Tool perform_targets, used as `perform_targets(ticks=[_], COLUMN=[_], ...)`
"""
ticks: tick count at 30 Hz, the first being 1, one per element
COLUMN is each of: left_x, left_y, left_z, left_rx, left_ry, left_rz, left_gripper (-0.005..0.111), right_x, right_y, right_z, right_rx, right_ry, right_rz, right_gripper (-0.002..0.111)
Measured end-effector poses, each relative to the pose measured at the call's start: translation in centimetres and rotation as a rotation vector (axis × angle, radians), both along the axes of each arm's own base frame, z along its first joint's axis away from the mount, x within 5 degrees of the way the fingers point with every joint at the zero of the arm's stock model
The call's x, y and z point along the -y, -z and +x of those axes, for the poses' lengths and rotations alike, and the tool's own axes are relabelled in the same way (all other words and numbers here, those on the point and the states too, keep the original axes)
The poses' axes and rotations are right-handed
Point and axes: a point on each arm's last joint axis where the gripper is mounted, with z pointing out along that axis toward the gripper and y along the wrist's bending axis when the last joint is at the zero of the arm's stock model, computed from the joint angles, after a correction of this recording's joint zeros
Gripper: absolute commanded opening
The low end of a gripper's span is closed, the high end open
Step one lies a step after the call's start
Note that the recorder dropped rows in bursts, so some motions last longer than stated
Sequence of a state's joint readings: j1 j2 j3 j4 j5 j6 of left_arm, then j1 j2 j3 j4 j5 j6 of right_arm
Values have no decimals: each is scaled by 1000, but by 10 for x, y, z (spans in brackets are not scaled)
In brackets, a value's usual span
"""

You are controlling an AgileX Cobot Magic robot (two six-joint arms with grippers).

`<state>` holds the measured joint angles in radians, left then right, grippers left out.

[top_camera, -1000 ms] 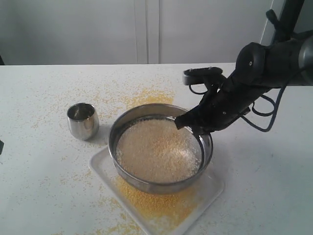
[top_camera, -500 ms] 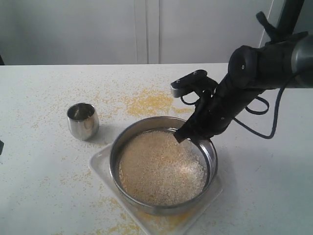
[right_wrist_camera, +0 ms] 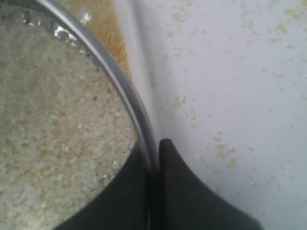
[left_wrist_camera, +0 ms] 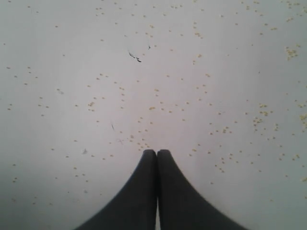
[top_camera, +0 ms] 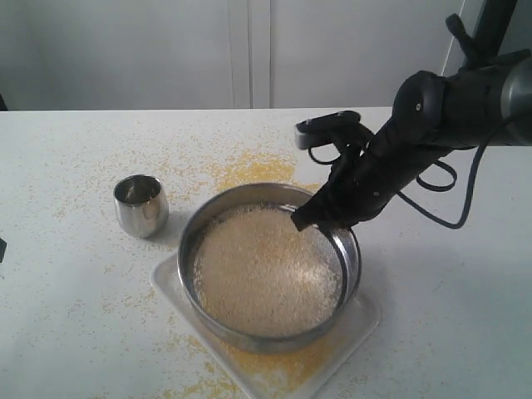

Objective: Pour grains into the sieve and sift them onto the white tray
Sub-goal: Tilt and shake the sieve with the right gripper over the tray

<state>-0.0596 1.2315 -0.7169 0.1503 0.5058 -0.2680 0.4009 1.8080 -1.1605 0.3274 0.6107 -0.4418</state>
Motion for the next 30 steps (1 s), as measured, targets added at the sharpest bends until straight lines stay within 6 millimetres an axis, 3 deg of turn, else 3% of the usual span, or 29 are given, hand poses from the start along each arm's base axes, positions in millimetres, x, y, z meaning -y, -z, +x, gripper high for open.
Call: perform_targets(ticks=[2,5,10,13,16,19,22,25,27,30], left_x=[0,0,0,0,0,0,0,0,0,0], left_y=[0,0,0,0,0,0,0,0,0,0], left_z=[0,0,0,0,0,0,0,0,0,0], left_rx=[0,0,0,0,0,0,0,0,0,0], left_ry=[0,0,0,0,0,0,0,0,0,0], left_rz=[0,0,0,0,0,0,0,0,0,0], left_gripper=[1,1,1,1,1,1,1,1,1,1], right_x=[0,3,0,4,-2,3,-2,0,-8,-7], right_y=[1,4,5,7,5,6,5,6,3,5], right_z=[-2,1,-3,2,-2,3,-2,1,0,-2], right_rx=[-25,-59,-43,-68,-24,-45,-12,-47,13,-22], right_ry=[-2,134,-21,159,-49,112,-69,109,-48,-2], right_rz=[-14,38,-15,42,-23,33,-34,36,12,14], right_gripper=[0,0,0,0,0,0,0,0,0,0])
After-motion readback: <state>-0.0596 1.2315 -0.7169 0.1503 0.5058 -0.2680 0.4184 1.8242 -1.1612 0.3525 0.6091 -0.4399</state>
